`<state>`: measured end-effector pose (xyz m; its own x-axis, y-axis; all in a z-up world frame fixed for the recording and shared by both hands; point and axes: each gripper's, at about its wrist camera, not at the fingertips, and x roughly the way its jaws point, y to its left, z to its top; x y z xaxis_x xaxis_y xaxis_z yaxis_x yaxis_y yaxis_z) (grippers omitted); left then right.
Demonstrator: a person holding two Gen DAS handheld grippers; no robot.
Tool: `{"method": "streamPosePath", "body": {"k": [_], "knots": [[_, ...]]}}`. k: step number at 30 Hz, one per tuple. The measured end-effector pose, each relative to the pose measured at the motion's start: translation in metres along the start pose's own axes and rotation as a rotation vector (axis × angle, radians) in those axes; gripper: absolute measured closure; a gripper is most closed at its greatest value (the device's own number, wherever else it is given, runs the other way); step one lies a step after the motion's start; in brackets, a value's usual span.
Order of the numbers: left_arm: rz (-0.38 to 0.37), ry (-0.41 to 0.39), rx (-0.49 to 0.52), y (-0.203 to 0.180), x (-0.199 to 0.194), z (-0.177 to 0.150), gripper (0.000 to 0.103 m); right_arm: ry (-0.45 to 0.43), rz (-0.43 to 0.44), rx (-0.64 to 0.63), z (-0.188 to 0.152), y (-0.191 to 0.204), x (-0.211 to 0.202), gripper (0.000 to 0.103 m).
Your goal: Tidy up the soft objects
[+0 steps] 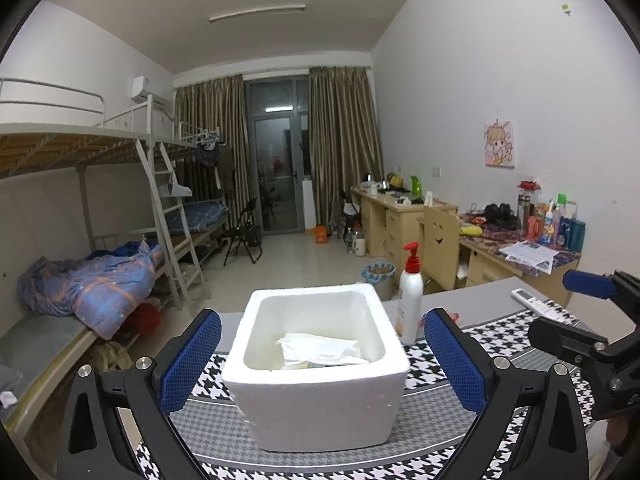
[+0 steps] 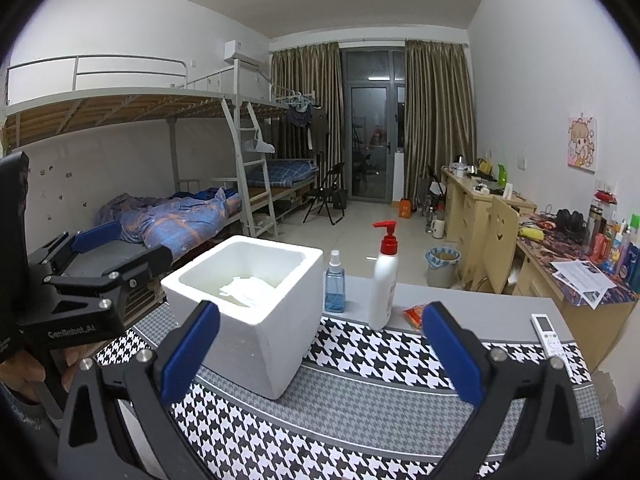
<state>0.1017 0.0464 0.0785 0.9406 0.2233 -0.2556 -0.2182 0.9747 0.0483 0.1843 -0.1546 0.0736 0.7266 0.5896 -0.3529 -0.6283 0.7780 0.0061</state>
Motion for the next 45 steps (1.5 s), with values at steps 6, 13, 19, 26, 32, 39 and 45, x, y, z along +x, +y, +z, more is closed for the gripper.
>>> {"method": "streamPosePath", "body": {"k": [6,13,19,26,32,39,45], "knots": [[-0.005,-0.025,-0.015,-0.004,-0.013,-0.001,0.001,-0.021,0.003,0.007,-0.005,-0.001,-0.012,0.001],[0.004,-0.043,-0.005,-0.010,-0.027,-0.005,0.001,-0.034,0.004,0.014,-0.013,0.001,-0.026,0.001],[0.000,-0.066,-0.003,-0.014,-0.041,-0.012,0.001,-0.048,-0.010,0.000,-0.020,0.008,-0.037,0.001],[0.008,-0.077,0.002,-0.018,-0.051,-0.018,0.001,-0.067,-0.013,0.002,-0.027,0.010,-0.051,0.001],[0.007,-0.085,-0.018,-0.016,-0.057,-0.020,0.001,-0.083,-0.023,0.000,-0.032,0.012,-0.059,0.001],[0.001,-0.100,-0.006,-0.021,-0.063,-0.025,0.001,-0.093,-0.016,0.014,-0.038,0.008,-0.062,0.001],[0.011,-0.105,-0.009,-0.024,-0.071,-0.030,0.001,-0.101,-0.013,0.020,-0.045,0.010,-0.068,0.001]]}}
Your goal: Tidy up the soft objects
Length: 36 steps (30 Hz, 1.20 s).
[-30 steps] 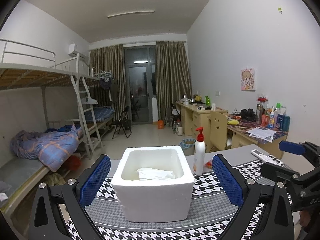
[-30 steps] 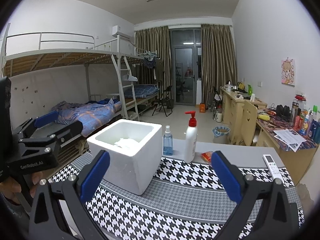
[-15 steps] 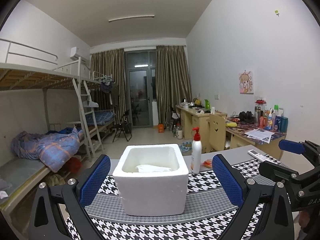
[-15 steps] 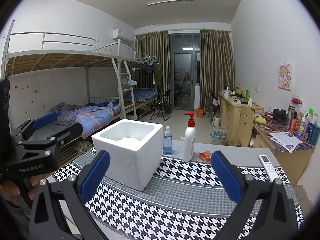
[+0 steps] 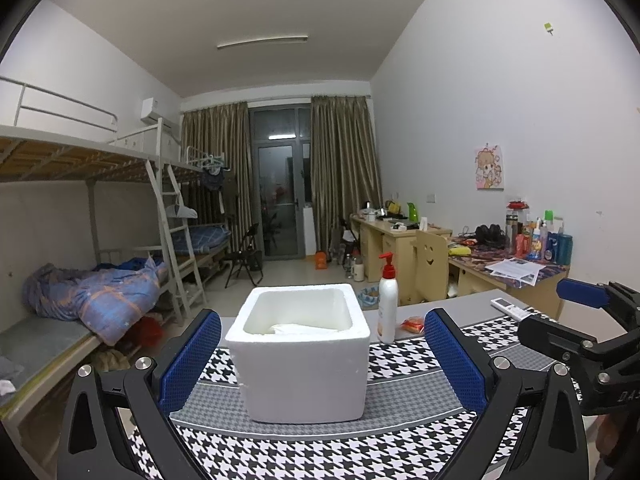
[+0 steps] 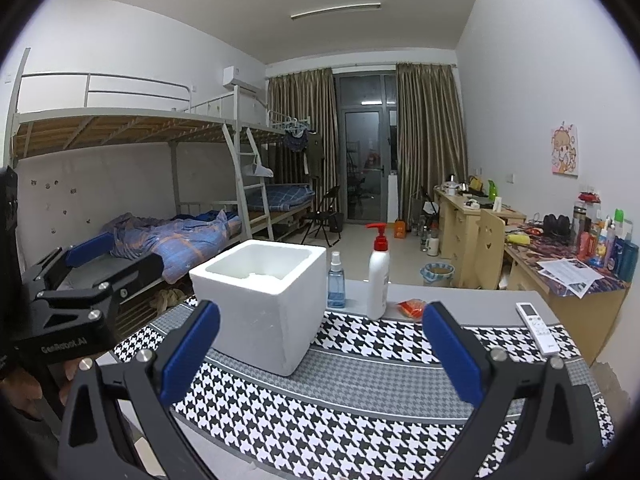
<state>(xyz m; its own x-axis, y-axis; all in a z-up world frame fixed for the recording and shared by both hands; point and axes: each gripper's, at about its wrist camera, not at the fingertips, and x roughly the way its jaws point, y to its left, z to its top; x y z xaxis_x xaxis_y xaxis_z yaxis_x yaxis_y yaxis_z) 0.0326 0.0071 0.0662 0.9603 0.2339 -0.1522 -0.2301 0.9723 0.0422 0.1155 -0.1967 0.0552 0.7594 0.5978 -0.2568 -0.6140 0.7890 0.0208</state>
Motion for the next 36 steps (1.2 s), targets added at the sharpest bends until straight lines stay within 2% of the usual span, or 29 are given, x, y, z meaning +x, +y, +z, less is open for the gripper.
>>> {"method": "streamPosePath", "body": {"k": [11,25,36], "knots": [[0.000,0.013,-0.031,0.003,-0.016,-0.018,0.001,-0.007,-0.009,-0.003,-0.019,0.006,-0.015,0.001],[0.009,0.009,-0.027,0.003,-0.026,-0.037,0.001,-0.002,-0.033,0.026,-0.043,0.006,-0.013,0.001],[0.021,0.039,-0.029,0.006,-0.029,-0.050,0.001,0.001,-0.083,0.040,-0.053,0.013,-0.016,0.001]]}}
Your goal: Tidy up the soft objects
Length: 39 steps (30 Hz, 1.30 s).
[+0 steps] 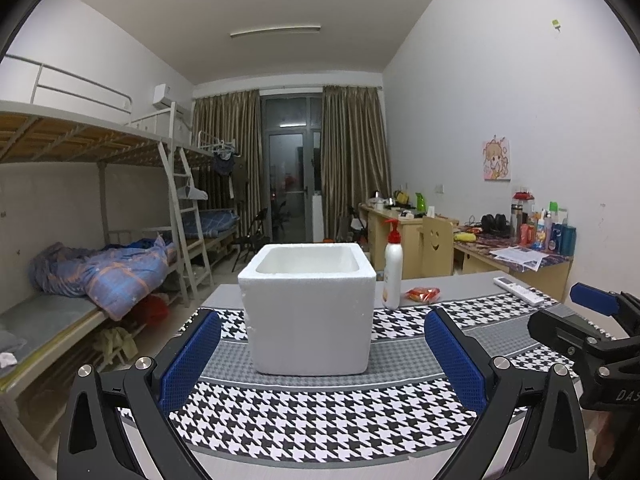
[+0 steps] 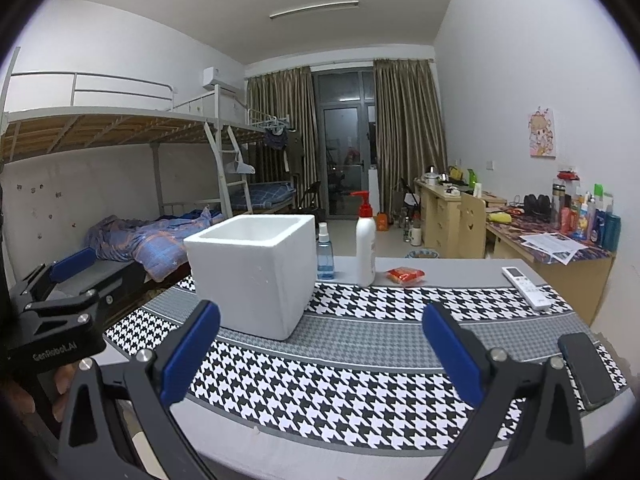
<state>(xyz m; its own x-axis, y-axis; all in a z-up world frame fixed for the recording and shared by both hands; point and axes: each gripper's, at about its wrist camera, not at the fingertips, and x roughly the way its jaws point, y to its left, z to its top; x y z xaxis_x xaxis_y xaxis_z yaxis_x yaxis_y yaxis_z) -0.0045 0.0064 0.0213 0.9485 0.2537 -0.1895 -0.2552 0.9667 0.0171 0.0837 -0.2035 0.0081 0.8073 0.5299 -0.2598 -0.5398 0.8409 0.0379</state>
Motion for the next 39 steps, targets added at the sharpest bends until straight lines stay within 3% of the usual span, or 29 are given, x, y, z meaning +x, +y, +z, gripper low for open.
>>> {"method": "streamPosePath", "body": {"k": [39], "knots": [[-0.001,0.008,0.007,0.005,-0.007,-0.011,0.001,0.022,-0.014,-0.005,-0.009,0.002,-0.003,0.001]]}}
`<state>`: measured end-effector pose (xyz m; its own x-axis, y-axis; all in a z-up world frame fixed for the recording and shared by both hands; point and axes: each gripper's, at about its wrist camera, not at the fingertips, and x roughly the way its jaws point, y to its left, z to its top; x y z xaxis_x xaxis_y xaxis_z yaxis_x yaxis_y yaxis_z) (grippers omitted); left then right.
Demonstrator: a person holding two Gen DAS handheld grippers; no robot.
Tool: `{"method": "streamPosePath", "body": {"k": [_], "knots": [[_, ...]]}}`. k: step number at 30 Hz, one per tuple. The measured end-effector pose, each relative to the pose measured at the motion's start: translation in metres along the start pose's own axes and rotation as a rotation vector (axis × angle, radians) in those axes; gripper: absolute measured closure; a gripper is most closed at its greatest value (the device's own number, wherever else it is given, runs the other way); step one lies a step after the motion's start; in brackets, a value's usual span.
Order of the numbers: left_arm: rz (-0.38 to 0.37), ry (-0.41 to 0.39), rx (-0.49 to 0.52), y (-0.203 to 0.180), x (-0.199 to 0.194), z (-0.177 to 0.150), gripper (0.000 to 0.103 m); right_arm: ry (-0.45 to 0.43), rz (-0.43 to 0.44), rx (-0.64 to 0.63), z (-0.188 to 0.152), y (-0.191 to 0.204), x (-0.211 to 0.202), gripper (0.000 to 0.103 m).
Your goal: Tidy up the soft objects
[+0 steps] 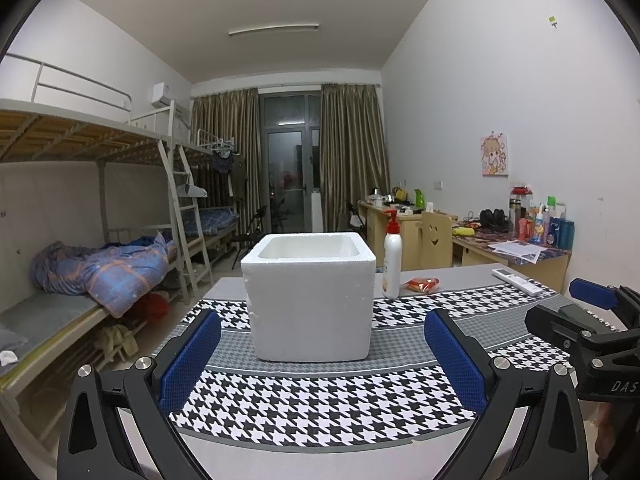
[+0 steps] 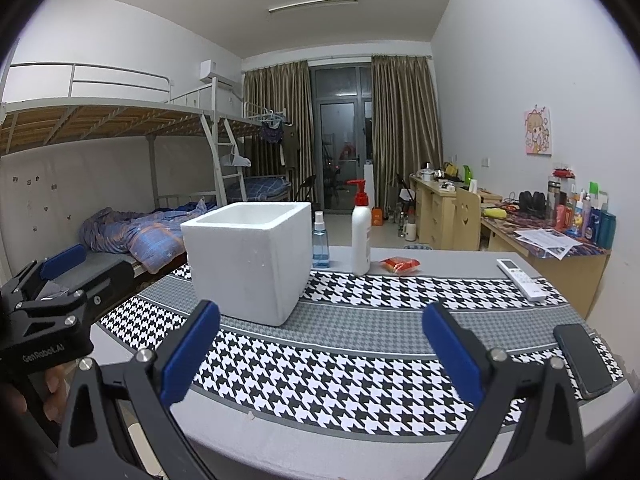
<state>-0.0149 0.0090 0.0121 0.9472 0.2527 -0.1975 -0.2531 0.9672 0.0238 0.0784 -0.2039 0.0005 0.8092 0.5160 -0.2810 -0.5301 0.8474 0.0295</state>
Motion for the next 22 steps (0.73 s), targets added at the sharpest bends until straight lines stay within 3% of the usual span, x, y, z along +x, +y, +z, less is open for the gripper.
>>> {"method": "streamPosePath", "body": {"k": [22], "knots": [[-0.007,0.011,0.012,-0.0023,0.0021,-0.0033,0.001,0.004,0.002,0.001,-0.0025,-0.0002,-0.0003,0.001]]}}
